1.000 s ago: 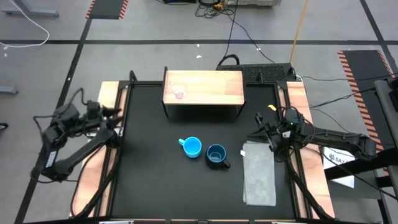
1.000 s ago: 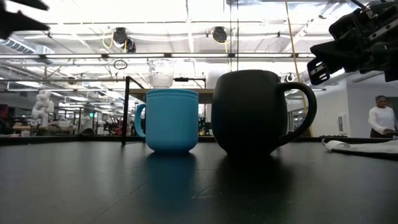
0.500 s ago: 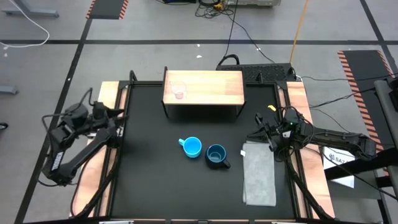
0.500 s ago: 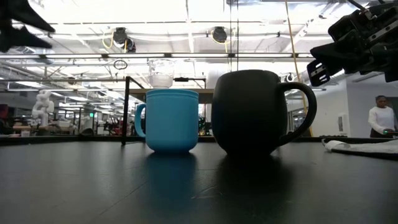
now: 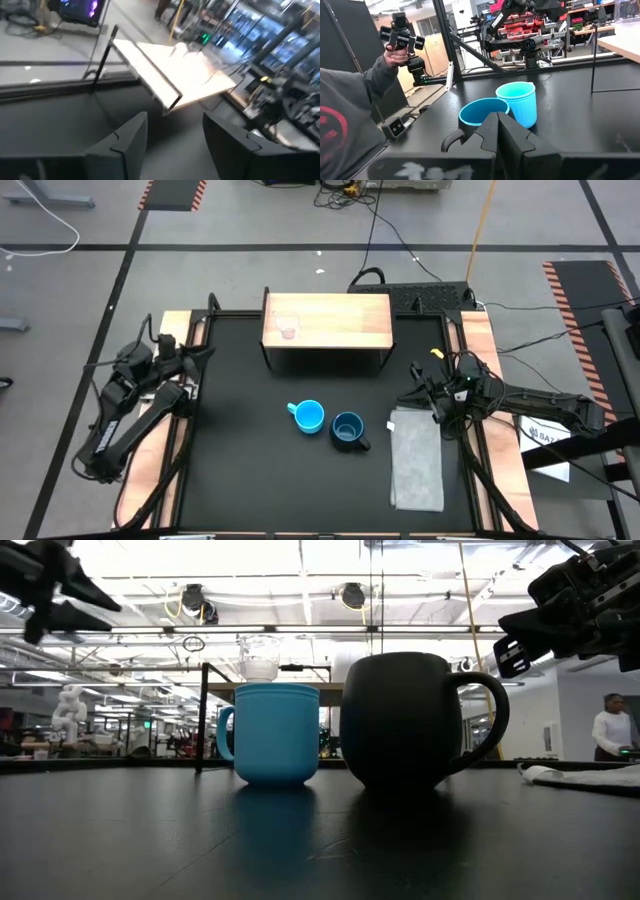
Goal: Stack small to large cups/mugs on shelf
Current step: Put the light blue mug on the shelf
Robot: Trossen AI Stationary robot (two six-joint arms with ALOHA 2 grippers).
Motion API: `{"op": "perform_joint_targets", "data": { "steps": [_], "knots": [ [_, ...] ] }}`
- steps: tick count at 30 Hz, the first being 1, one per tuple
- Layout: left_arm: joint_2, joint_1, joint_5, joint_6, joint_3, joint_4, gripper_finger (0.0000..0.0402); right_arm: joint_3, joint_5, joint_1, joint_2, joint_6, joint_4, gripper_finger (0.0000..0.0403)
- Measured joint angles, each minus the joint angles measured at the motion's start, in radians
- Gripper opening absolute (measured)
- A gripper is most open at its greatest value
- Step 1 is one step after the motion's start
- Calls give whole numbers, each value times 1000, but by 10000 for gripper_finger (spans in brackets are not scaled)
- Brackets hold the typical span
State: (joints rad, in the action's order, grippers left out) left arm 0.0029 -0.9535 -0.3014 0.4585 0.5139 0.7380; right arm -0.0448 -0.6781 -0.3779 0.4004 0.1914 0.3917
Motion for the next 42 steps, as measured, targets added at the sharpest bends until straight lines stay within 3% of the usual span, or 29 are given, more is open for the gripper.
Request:
{"op": "perform_joint_targets", "data": {
  "steps": [8, 13, 18, 24, 29, 33, 42],
  "knots": [
    [0, 40, -49, -41, -245, -438, 180, 0, 0, 0, 0, -23, 0, 0],
    [0, 130, -205, -99, -378, -660, 179, 0, 0, 0, 0, -21, 0, 0],
    [-1, 249, -230, -161, -476, -815, 179, 0, 0, 0, 0, -21, 0, 0],
    [-1, 351, -207, -192, -505, -824, 179, 0, 0, 0, 0, -2, 7, 0],
    [5, 431, -110, -194, -504, -807, 179, 0, 0, 0, 0, 9, 19, 0],
    [36, 497, -34, -237, -504, -798, 179, 0, 0, 0, 0, 7, 21, 0],
    [159, 672, 19, -305, -504, -792, 179, 0, 1, 0, 0, 6, 29, 0]
  ]
}}
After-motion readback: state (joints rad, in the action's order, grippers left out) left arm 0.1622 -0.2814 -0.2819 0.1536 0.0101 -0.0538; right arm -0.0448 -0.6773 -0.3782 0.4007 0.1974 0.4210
